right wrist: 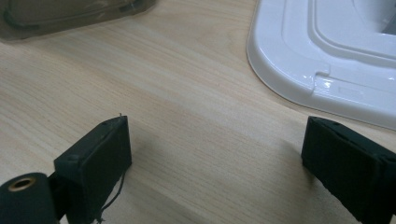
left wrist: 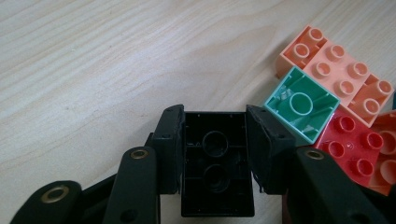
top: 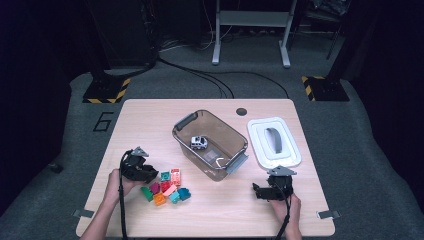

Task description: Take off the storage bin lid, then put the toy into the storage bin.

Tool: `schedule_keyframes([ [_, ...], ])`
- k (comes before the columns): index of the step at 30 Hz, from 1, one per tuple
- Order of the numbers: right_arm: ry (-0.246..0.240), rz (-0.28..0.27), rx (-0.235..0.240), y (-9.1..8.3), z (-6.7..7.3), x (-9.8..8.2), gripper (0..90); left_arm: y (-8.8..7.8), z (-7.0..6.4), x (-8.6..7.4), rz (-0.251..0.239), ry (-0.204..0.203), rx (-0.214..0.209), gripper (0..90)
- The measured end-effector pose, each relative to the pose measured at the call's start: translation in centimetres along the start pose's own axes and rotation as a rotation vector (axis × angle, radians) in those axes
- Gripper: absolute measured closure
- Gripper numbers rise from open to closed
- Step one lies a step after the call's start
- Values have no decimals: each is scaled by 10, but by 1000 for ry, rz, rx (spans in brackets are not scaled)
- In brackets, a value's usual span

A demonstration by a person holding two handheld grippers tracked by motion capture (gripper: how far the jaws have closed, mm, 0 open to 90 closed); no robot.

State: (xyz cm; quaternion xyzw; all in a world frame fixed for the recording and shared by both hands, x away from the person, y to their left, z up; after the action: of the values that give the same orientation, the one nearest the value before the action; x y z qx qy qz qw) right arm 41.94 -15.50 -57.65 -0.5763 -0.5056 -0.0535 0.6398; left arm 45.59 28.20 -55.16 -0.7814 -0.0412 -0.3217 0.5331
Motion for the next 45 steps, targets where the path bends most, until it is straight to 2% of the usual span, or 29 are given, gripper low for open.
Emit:
schedule_keyframes([
  [15,-2,2,-1,0,0,0,75,-10,0,10,-20,11,5,591],
  [21,-2,1,-1,0,0,0,75,-19,-1,18,-61,7,-6,591],
  [23,-2,2,-1,0,0,0,75,-22,-2,21,-64,16,1,591],
  [33,-2,2,-2,0,0,0,75,-35,-9,39,-103,27,-8,591],
  [36,-2,2,-2,0,0,0,75,-42,-10,47,-114,43,-6,591],
  [40,-1,2,-2,0,0,0,75,-48,-14,57,-134,37,-8,591],
  [45,-2,1,-3,0,0,0,75,-55,-16,69,-145,49,-10,591],
])
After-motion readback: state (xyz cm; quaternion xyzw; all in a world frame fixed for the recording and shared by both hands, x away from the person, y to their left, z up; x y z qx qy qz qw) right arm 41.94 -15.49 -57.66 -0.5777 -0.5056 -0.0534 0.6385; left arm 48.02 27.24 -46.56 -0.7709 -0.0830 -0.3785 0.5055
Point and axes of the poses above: each handheld gripper's, and its own axes: y roughly forward along the jaws, x roughly out of its top, z roughly to its left, the point moved 7 cm from there along y, roughly forward along the jaws, and after that the axes turned 14 degrees about -y, right-handed, at the moved point
